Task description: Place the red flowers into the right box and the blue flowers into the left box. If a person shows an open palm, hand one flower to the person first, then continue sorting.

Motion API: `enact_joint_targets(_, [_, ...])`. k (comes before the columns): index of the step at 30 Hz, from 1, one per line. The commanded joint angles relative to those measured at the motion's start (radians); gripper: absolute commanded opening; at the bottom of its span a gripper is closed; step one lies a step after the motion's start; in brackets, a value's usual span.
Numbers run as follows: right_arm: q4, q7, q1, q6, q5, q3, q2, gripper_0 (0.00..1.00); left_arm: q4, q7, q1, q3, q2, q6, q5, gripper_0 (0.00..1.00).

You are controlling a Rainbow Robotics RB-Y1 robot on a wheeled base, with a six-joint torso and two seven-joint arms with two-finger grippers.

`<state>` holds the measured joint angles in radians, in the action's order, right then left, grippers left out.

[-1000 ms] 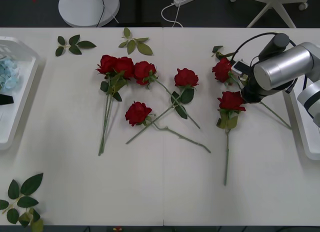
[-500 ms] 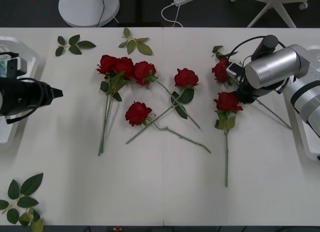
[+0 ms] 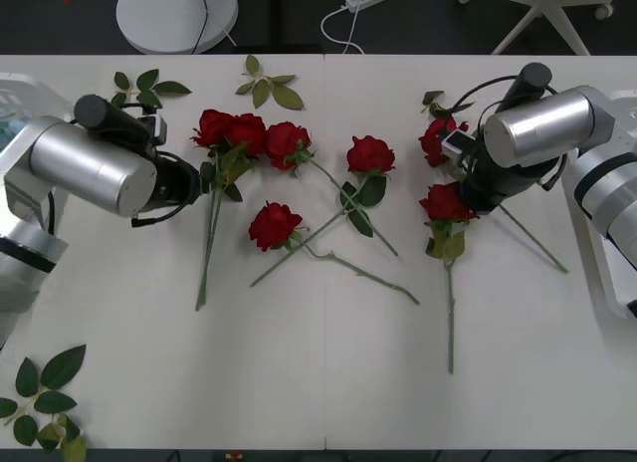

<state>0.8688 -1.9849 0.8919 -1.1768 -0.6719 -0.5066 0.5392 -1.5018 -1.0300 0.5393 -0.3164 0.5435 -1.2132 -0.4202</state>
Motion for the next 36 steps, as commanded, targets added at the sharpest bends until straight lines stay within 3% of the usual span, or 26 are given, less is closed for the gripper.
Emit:
enact_joint_targets(1, [0.006, -0.038, 0.108, -0.072, -0.120, 0.023, 0.068, 0.00, 0.100, 0.021, 0.091, -0.056, -0.045, 0.066, 0.021, 1.00])
enact_joint_targets(8, [0.007, -0.035, 0.177, -0.222, -0.282, 0.059, 0.176, 0.00, 0.209, 0.019, 0.125, -0.122, -0.077, 0.167, 0.038, 1.00])
enact_joint_targets(15, [0.009, -0.025, 0.186, -0.333, -0.410, 0.076, 0.383, 0.00, 0.315, 0.004, 0.156, -0.173, -0.120, 0.173, 0.155, 1.00])
enact_joint_targets(20, [0.007, -0.015, 0.173, -0.353, -0.403, 0.076, 0.502, 0.00, 0.357, -0.005, 0.166, -0.185, -0.126, 0.176, 0.161, 1.00])
enact_joint_targets(25, [-0.008, 0.005, 0.128, -0.288, -0.382, 0.076, 0.585, 0.00, 0.388, -0.009, 0.166, -0.185, -0.128, 0.176, 0.135, 0.98])
enact_joint_targets(27, [-0.047, 0.008, 0.105, -0.234, -0.365, 0.074, 0.593, 0.00, 0.397, -0.009, 0.166, -0.185, -0.128, 0.176, 0.110, 0.46])
enact_joint_targets(28, [-0.057, 0.009, 0.101, -0.221, -0.356, 0.076, 0.594, 0.00, 0.399, -0.009, 0.166, -0.184, -0.126, 0.178, 0.107, 0.37])
enact_joint_targets(30, [-0.111, 0.014, 0.082, -0.150, -0.324, 0.076, 0.581, 0.00, 0.410, -0.005, 0.165, -0.185, -0.128, 0.178, 0.101, 0.10])
enact_joint_targets(32, [-0.154, 0.018, 0.070, -0.093, -0.299, 0.076, 0.567, 0.00, 0.430, -0.004, 0.165, -0.185, -0.126, 0.187, 0.078, 0.00])
enact_joint_targets(36, [-0.244, 0.023, 0.050, 0.042, -0.235, 0.076, 0.528, 0.00, 0.489, -0.010, 0.163, -0.185, -0.123, 0.259, 0.023, 0.00])
